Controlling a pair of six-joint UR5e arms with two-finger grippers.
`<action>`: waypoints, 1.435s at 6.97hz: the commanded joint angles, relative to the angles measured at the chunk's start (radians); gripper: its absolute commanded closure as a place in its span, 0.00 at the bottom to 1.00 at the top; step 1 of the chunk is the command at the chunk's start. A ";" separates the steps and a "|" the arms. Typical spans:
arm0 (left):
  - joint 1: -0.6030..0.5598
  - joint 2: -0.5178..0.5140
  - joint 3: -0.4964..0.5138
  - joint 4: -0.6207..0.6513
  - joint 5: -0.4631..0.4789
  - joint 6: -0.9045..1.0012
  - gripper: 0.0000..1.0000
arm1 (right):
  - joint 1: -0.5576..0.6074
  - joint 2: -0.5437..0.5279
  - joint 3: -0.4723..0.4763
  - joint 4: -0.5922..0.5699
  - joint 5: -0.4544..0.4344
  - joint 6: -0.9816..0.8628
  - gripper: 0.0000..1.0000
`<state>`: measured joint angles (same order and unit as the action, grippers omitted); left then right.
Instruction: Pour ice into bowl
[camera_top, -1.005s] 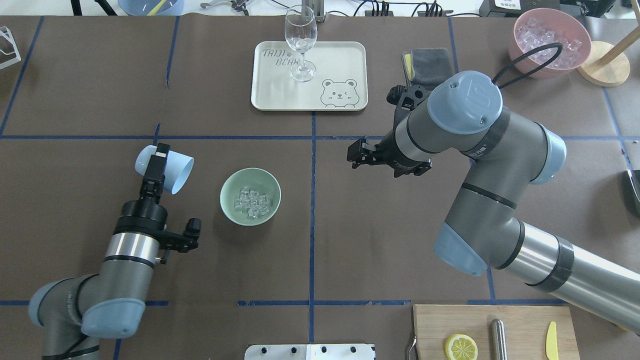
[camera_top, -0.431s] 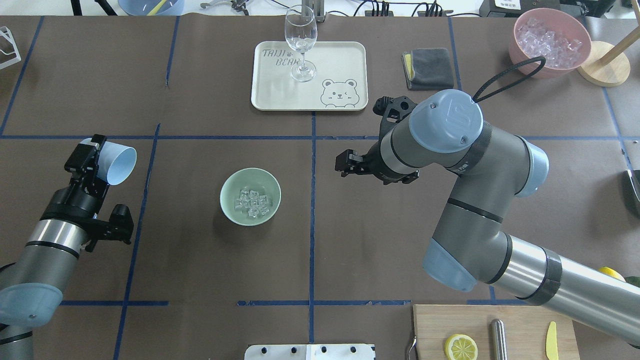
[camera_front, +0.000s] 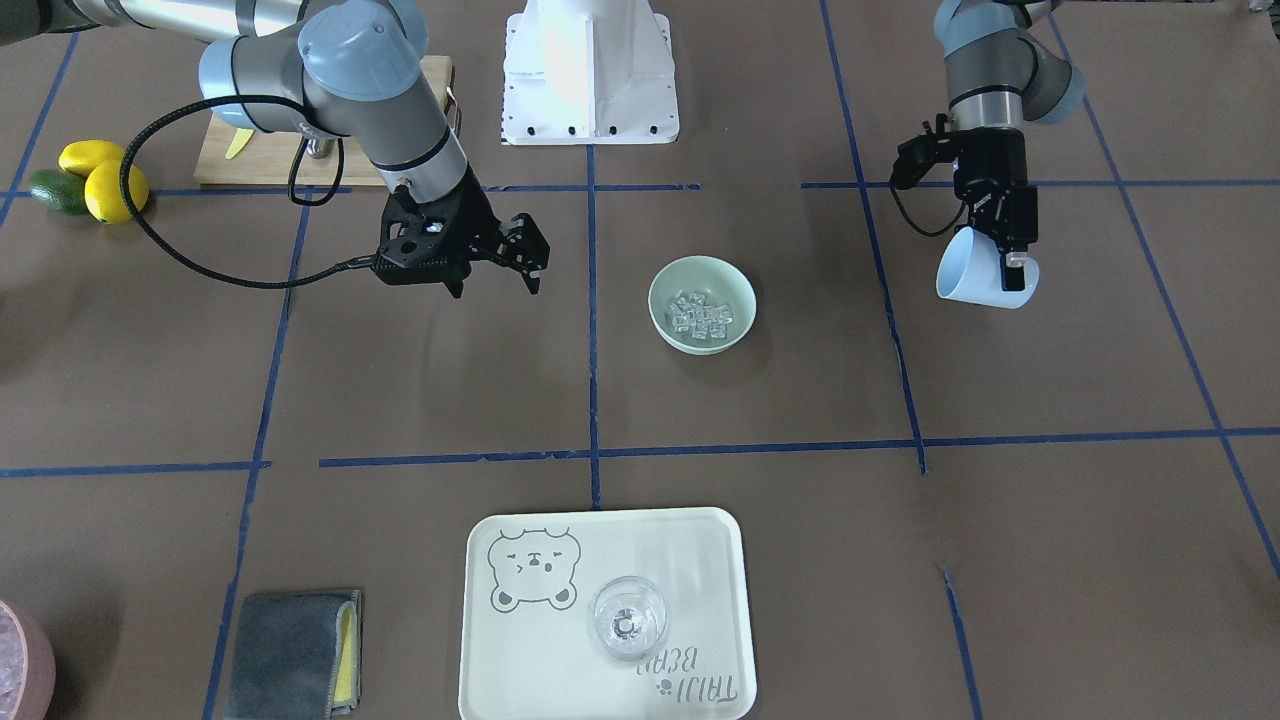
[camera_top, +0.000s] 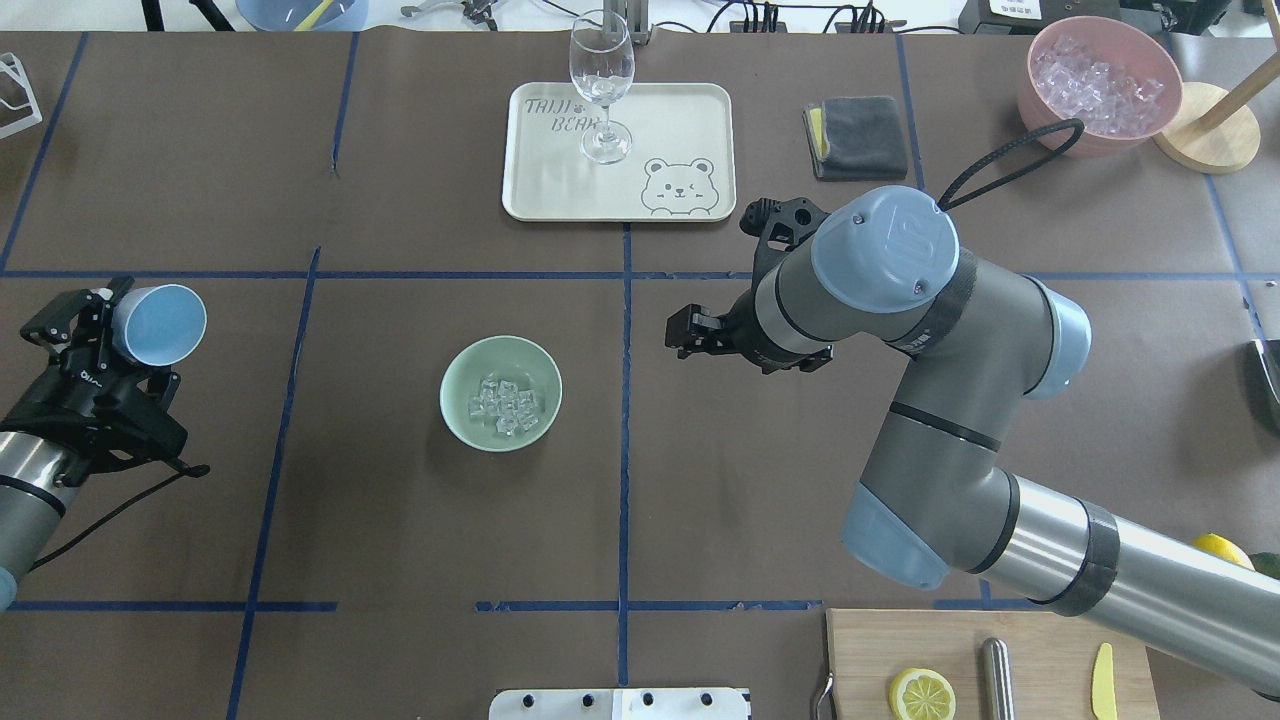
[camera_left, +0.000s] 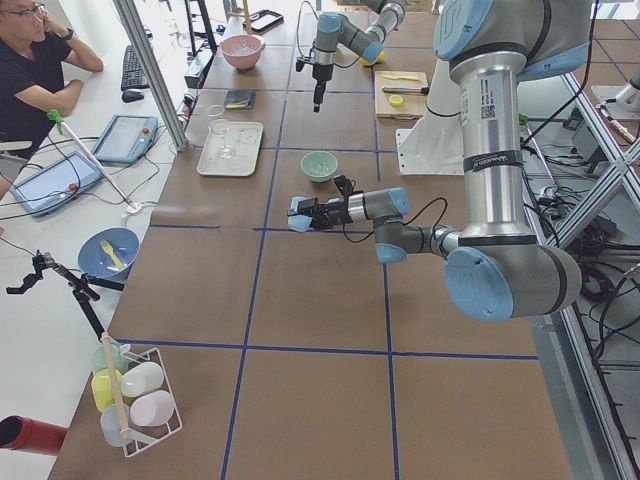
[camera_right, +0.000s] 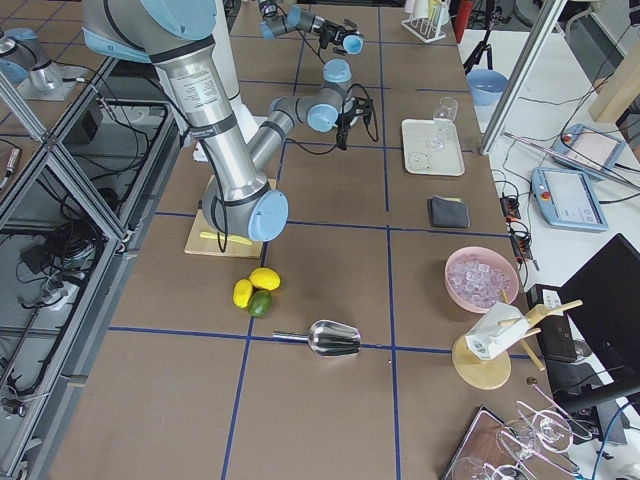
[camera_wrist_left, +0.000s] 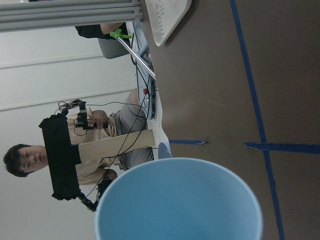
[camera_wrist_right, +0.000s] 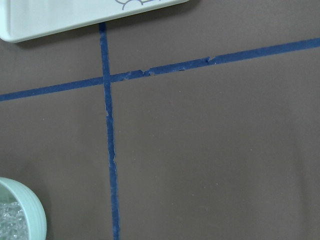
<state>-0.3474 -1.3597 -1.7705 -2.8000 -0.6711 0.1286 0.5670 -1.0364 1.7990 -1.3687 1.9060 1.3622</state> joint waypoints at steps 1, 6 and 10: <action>-0.004 0.019 0.008 -0.010 -0.063 -0.400 1.00 | -0.009 0.016 -0.004 -0.001 -0.004 0.009 0.00; 0.002 0.036 0.086 -0.010 -0.053 -1.217 1.00 | -0.024 0.028 -0.015 0.002 -0.004 0.040 0.00; 0.005 0.019 0.159 -0.007 -0.022 -1.286 1.00 | -0.047 0.123 -0.107 0.000 -0.013 0.070 0.00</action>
<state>-0.3440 -1.3373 -1.6475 -2.8076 -0.7150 -1.1193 0.5276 -0.9552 1.7285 -1.3671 1.8988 1.4243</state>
